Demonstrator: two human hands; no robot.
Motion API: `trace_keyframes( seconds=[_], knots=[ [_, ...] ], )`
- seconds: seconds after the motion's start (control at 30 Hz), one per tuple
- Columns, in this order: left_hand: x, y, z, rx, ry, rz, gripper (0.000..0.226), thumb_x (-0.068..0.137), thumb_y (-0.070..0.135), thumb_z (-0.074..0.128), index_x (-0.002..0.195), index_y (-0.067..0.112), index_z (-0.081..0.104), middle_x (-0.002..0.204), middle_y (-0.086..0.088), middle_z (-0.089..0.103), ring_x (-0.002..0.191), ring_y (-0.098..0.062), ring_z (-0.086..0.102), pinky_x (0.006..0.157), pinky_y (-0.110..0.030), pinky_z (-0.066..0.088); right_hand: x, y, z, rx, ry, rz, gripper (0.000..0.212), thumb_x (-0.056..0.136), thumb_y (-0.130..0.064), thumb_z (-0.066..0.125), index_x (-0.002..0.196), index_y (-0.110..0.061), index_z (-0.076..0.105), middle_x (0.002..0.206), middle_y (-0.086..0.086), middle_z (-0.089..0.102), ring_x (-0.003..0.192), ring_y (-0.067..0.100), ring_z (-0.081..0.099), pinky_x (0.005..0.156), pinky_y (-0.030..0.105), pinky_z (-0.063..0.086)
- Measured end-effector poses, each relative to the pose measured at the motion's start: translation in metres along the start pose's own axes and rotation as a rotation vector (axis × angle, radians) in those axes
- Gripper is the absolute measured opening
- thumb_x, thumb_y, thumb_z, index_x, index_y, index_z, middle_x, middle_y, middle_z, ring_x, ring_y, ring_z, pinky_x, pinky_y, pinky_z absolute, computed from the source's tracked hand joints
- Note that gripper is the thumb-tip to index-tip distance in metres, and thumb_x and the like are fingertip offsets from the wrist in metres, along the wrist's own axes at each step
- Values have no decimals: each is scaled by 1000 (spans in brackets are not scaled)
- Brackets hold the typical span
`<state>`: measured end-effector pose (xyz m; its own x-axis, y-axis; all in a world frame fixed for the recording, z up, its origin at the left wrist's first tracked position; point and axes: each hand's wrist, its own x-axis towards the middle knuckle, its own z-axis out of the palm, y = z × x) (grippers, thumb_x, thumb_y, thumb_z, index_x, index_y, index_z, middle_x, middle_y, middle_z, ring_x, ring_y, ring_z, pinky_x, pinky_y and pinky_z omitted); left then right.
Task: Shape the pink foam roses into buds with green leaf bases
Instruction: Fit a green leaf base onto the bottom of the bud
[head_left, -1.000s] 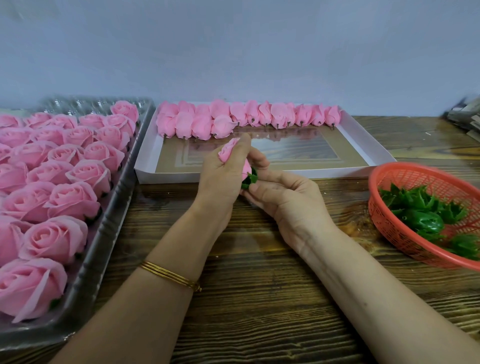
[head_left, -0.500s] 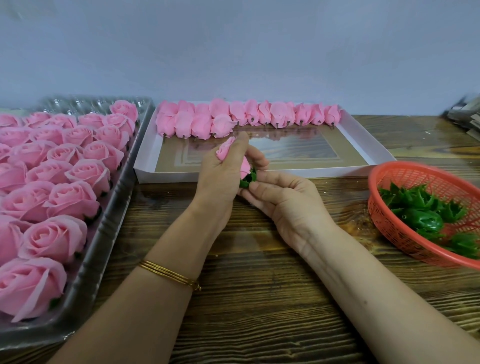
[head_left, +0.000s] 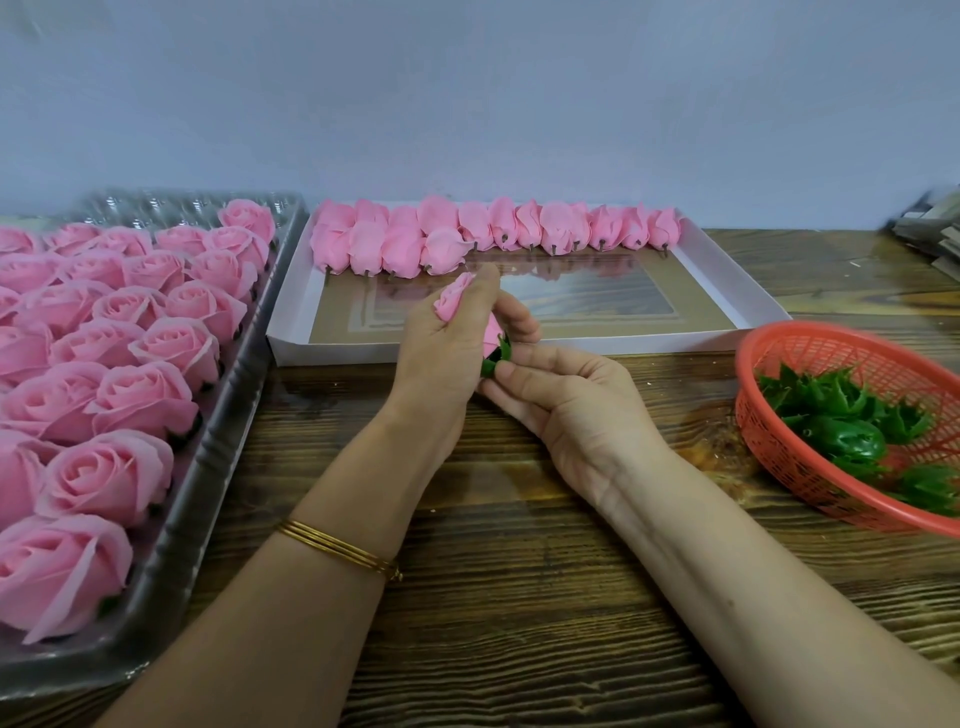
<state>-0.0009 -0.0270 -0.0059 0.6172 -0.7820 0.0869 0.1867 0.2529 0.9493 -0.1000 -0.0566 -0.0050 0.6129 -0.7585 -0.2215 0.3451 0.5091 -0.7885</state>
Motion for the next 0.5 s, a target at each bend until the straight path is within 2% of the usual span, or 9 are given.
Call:
trace_keyframes(
  seconds=[0.13,0.33,0.5],
  knots=[
    [1,-2,-1,-19,-15,2,43,101,28,51,62,15,65,69,-9,67,69,-18,65,76,-37,57,0,0,0,6,-3,28,12,83,17,59,93,16,64,79,17,73,68,23,73,65,23,59],
    [3,-5,-3,-24,-41,13,41,99,31,53,63,16,66,69,-9,67,69,-17,66,67,-30,56,-1,-1,0,11,1,39,10,82,16,59,91,15,64,77,16,73,67,23,73,62,22,58],
    [4,-5,-4,-17,-69,1,37,91,38,56,62,20,68,70,-9,68,70,-18,67,65,-26,54,0,-2,-1,-8,1,53,10,83,15,59,91,14,66,77,17,73,66,23,73,62,21,58]
  ],
)
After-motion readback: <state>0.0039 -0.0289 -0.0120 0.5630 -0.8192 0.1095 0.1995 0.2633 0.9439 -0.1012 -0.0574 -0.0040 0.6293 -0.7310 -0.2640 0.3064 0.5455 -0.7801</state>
